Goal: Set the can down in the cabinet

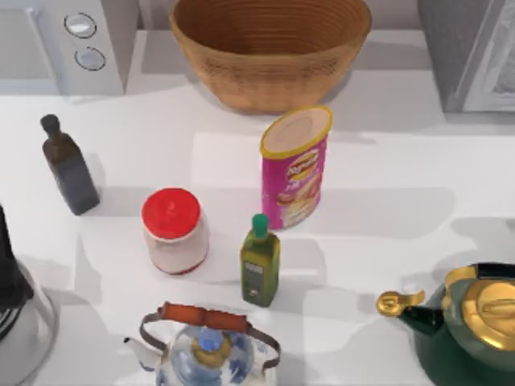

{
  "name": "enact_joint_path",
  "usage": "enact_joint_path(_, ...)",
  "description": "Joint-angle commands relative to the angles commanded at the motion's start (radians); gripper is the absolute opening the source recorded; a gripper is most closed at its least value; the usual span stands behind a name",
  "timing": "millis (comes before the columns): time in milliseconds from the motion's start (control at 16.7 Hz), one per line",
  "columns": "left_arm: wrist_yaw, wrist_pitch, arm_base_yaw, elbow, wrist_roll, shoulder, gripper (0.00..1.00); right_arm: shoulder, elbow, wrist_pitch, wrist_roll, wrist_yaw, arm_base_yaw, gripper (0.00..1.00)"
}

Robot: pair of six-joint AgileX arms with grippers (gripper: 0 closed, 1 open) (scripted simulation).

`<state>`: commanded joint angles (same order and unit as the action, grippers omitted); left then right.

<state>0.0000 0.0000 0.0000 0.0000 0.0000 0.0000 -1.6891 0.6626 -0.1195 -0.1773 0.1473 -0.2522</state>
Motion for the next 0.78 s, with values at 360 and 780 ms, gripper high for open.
enact_joint_path(360, 0.0, 0.0, 0.0, 0.0, 0.0, 0.0, 1.0, 0.0, 0.0, 0.0, 0.0, 0.0, 0.0, 0.0)
enact_joint_path(780, 0.0, 0.0, 0.0, 0.0, 0.0, 0.0, 1.0, 0.0, 0.0, 0.0, 0.0, 0.0, 0.0, 0.0)
